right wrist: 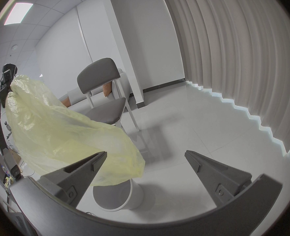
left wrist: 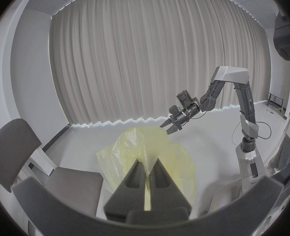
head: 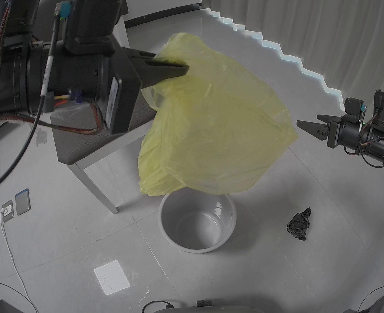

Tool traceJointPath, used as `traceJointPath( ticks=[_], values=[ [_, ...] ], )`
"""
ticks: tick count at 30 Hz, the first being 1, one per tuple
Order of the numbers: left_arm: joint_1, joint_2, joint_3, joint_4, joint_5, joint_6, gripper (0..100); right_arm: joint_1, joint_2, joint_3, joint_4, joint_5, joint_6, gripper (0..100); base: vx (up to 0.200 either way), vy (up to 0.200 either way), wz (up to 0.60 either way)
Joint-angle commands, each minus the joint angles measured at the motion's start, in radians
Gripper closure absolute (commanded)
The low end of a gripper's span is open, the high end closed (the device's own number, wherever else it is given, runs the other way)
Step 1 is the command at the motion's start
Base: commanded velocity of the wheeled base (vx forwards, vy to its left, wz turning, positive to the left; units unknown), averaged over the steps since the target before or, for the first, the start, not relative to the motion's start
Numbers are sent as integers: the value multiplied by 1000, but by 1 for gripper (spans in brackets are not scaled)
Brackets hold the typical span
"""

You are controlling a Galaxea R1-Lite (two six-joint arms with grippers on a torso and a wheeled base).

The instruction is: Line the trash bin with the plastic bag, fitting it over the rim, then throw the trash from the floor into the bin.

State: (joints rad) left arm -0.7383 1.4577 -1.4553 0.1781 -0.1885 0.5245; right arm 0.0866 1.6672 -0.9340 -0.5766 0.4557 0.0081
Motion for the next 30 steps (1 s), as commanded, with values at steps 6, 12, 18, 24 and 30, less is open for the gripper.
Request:
traceJointPath(
  ticks=[6, 12, 18, 24, 30],
  values=[
    [0, 0, 3, 0, -2, -1, 100, 7, 114, -100, -2, 24, 3, 0, 0, 0, 0],
    [0, 10, 3, 0, -3, -1, 100, 24, 140, -112, 0, 35, 3, 0, 0, 0, 0],
    [-3, 24, 3, -26, -3, -1, 100, 48, 172, -75, -2, 35, 3, 0, 0, 0, 0],
    [2, 21, 20, -34, -3, -1, 100, 47, 124, -106, 4, 37, 6, 0, 0, 0, 0],
    [0, 20, 35, -46, -3, -1, 100, 50, 114, -146, 41, 40, 10, 0, 0, 0, 0]
  ],
)
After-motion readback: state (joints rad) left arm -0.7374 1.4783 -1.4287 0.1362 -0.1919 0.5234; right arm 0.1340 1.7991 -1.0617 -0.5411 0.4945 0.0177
